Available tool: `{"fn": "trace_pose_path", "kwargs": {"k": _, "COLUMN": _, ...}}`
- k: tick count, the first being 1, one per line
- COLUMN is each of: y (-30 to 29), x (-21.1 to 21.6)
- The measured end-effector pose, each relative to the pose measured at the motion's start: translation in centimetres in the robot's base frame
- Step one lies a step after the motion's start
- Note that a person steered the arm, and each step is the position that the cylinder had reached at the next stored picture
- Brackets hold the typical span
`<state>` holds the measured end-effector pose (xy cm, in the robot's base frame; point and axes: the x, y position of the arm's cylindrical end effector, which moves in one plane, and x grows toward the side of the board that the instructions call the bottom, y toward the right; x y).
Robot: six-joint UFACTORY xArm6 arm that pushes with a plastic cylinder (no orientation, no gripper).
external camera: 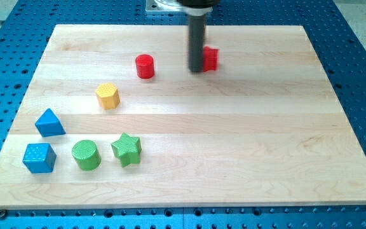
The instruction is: Push the red star towards the top right of the board
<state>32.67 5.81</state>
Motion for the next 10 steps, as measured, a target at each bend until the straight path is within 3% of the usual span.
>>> {"fn": "trace_pose_path", "kwargs": {"k": 2, "y": 5.3, "x": -6.7}}
{"fn": "trace_pose_path", "kwargs": {"k": 3, "y": 3.6, "x": -6.0}}
{"fn": "trace_pose_path", "kwargs": {"k": 4, "y": 3.3, "x": 0.1}}
{"fn": "trace_pose_path", "kwargs": {"k": 5, "y": 8.1, "x": -1.9}}
{"fn": "trace_pose_path", "kwargs": {"k": 6, "y": 8.2, "x": -4.9}}
{"fn": "trace_pose_path", "kwargs": {"k": 8, "y": 2.4, "x": -9.8}}
{"fn": "trace_pose_path", "kwargs": {"k": 10, "y": 9.8, "x": -10.3}}
